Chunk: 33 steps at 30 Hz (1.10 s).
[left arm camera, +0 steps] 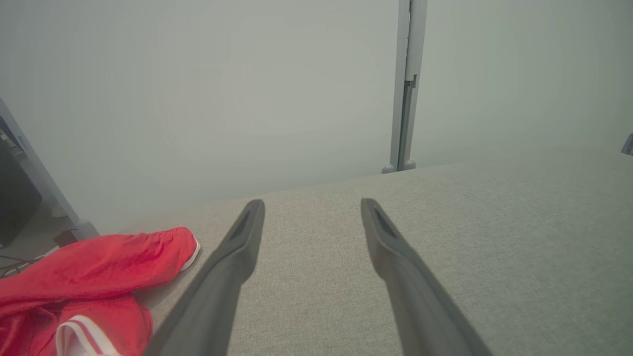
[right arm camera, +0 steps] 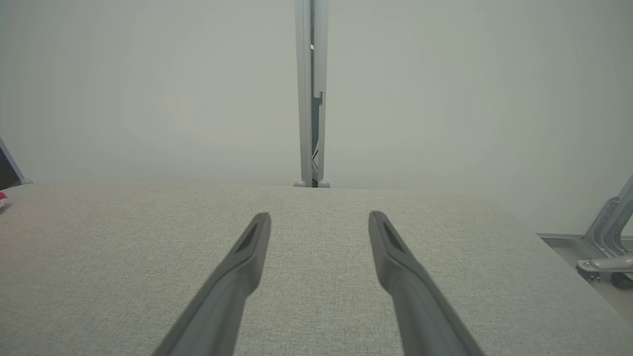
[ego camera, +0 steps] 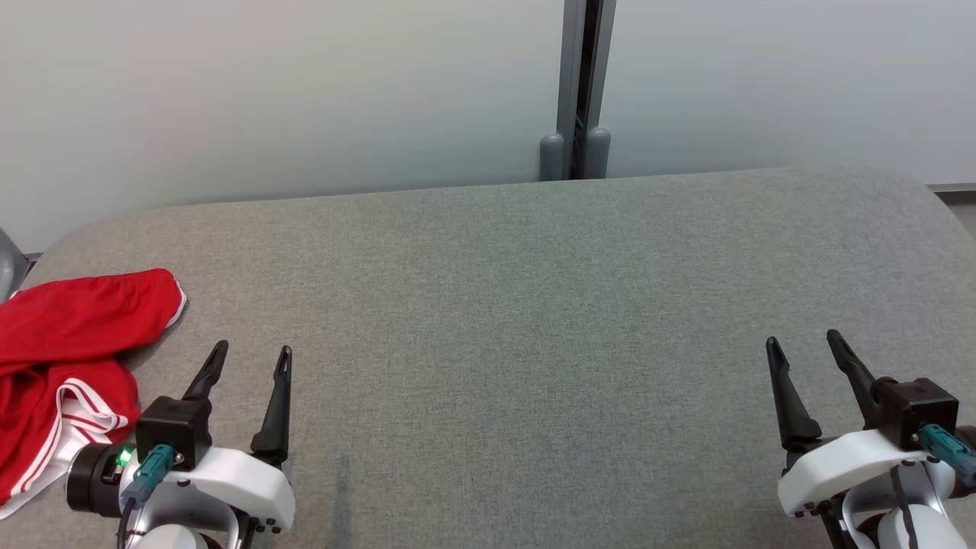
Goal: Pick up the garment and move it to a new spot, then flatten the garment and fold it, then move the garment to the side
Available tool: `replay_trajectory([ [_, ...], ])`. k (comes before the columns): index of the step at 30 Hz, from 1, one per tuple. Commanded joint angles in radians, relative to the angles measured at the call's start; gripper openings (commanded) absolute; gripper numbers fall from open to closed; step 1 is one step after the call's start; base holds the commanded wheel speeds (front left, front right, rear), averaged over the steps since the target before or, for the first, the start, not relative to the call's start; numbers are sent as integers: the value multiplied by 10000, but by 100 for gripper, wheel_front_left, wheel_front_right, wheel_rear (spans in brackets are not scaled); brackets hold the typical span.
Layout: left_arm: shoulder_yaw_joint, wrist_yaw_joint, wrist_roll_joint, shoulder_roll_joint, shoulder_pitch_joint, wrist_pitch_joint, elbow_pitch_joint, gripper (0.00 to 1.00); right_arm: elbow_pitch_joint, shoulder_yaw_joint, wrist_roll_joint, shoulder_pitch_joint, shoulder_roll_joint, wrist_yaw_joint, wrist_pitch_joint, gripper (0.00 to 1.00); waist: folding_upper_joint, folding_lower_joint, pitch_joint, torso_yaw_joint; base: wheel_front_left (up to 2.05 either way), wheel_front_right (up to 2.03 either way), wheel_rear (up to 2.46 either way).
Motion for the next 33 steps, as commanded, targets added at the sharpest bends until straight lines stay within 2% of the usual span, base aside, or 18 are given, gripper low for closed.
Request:
replay_trajectory([
  [1,22,9,-69,62,-58,19,17,100,-37,-16,51,-55,-24,0,-38,100,0,0,-1,-3,0,0,0],
  [18,66,157,-358,75,-111,185,7,100,-152,-79,178,-9,16,-1,-97,100,0,0,36,156,0,0,0],
  [25,436,419,-596,103,-276,35,-43,100,-498,67,254,8,-23,0,-186,100,0,0,113,917,0,0,0],
  [33,825,677,-824,187,-189,-69,-154,100,-1005,446,342,-108,5,-1,-18,100,0,0,223,2295,0,0,0],
])
